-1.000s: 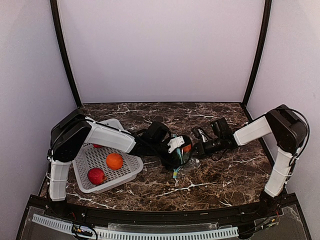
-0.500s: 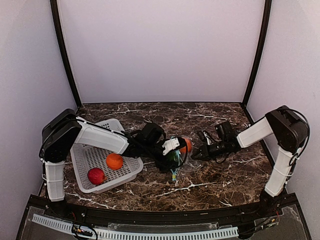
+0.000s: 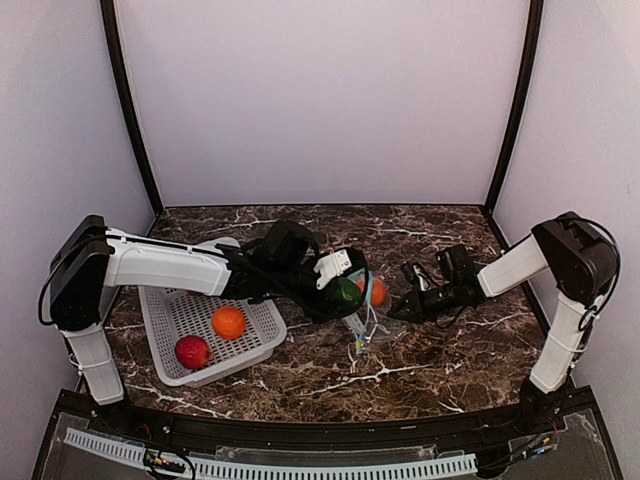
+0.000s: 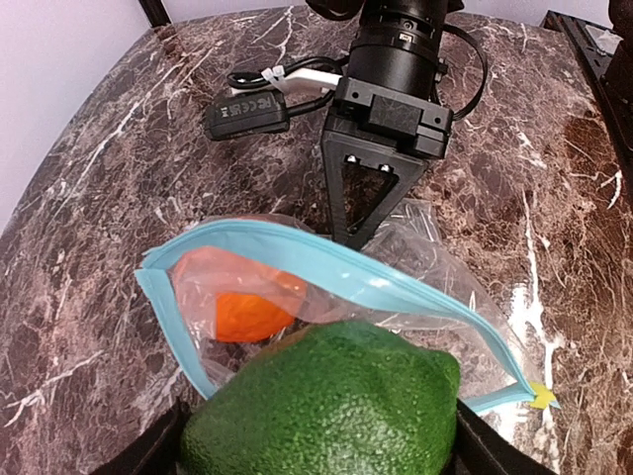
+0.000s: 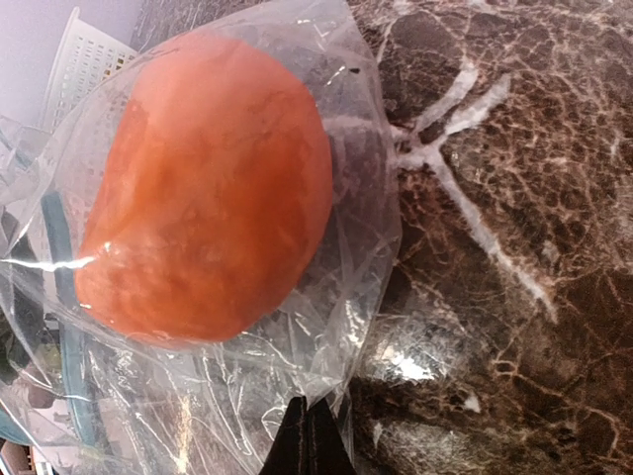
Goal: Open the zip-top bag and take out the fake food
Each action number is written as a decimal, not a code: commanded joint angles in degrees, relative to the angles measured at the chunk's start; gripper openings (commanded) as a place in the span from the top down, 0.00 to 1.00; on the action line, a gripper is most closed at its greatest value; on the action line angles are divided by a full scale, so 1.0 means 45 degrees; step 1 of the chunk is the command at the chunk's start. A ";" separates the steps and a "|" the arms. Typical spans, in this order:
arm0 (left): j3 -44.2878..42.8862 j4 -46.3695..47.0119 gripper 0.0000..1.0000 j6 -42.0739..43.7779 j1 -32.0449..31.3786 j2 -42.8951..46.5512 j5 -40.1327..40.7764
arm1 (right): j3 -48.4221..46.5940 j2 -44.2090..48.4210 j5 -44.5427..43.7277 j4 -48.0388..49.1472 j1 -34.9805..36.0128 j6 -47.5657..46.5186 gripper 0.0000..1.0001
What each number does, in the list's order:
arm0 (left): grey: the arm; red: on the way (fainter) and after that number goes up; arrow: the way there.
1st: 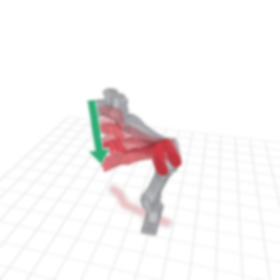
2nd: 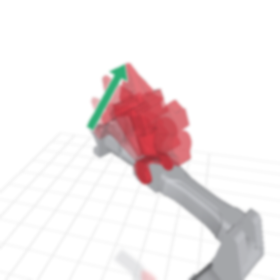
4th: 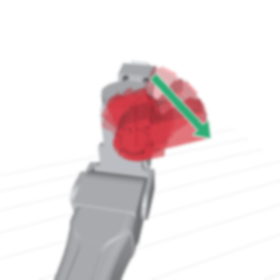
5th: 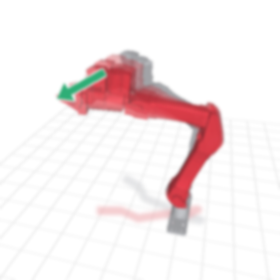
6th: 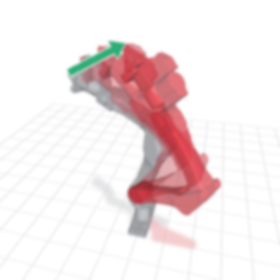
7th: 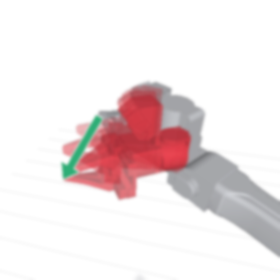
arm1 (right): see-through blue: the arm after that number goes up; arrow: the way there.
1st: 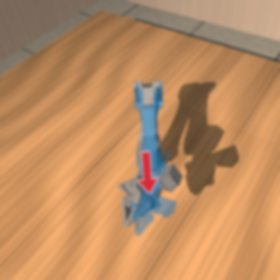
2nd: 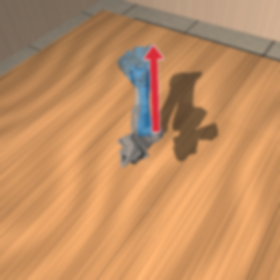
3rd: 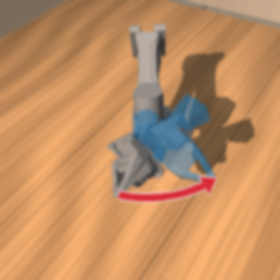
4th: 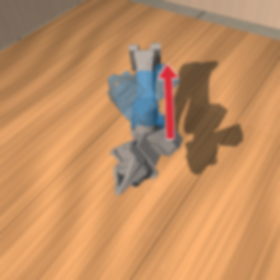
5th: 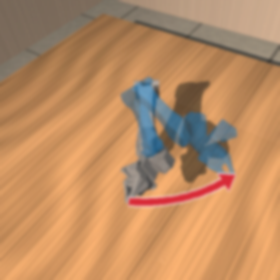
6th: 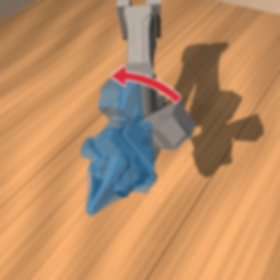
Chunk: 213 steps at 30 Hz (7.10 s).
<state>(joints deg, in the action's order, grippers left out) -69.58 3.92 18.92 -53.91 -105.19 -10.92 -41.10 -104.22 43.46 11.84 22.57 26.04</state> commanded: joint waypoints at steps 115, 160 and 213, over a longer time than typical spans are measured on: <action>0.0849 0.1179 0.55 0.3568 -0.0715 -0.0941 -0.0549 | 0.0520 0.2603 0.0206 -0.2419 0.0843 -0.1171 0.61; 0.0529 0.1378 0.22 0.3375 -0.0717 -0.1985 -0.0323 | -0.2683 -0.1621 0.1087 -0.0854 0.1392 -0.0681 1.00; 0.3734 -0.1725 0.54 -0.4363 0.2676 0.6999 0.1170 | -0.1198 0.0687 -0.0401 -0.1886 -0.0855 -0.1274 1.00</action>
<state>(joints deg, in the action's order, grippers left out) -57.17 -1.80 10.24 -45.43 -80.18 -6.61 -47.00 -103.90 43.48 5.04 20.10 22.04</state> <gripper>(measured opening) 0.536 0.004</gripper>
